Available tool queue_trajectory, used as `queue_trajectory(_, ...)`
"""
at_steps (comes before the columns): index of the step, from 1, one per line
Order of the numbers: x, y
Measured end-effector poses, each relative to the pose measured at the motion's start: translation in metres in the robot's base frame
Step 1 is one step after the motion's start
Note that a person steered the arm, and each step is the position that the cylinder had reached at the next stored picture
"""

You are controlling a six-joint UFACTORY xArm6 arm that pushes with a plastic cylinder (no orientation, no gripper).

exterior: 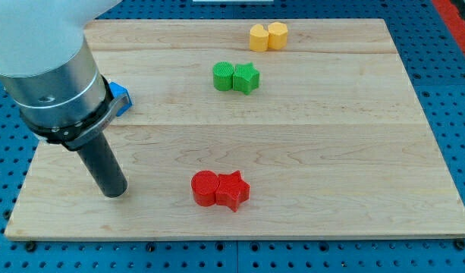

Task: Move the arm towards the bottom left of the board

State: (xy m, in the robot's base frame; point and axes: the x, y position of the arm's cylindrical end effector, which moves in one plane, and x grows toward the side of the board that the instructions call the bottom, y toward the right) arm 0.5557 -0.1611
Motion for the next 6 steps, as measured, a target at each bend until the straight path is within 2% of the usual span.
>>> queue_trajectory(6, -0.005, -0.032)
